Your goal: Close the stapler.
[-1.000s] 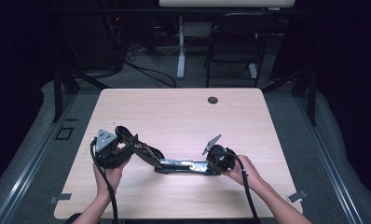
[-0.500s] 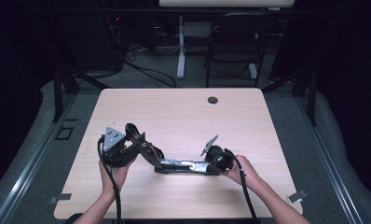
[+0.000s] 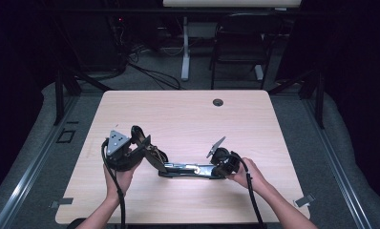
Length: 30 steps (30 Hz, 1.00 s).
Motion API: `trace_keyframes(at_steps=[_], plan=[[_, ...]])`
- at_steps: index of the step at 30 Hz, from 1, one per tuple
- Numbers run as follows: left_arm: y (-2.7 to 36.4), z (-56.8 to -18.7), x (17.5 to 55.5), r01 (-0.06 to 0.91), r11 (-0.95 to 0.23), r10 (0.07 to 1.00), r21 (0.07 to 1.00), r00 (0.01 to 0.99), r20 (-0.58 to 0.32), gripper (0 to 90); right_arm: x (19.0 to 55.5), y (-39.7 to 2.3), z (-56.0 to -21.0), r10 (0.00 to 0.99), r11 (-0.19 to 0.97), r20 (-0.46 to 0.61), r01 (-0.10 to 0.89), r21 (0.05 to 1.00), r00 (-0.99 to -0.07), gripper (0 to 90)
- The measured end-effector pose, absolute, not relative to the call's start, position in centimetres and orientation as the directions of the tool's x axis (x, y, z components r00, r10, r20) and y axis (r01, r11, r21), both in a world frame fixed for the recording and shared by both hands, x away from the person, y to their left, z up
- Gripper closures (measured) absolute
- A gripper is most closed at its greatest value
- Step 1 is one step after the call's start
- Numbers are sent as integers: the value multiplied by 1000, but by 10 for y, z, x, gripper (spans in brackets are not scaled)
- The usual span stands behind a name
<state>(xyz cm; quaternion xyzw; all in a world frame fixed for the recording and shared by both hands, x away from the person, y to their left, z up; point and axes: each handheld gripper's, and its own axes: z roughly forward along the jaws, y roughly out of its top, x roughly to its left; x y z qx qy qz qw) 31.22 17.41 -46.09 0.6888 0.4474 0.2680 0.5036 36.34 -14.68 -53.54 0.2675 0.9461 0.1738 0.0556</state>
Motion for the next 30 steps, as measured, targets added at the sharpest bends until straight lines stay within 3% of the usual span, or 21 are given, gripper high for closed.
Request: trace_keyframes(at_steps=[18,30], plan=[[169,-463,312,354,-84,874,931,476,-102,617,364,-147,-536,529,791,-1,493,362,-849,900],[151,-460,310,312,-149,870,938,492,-26,615,365,-148,-536,526,792,2,491,364,-850,900]])
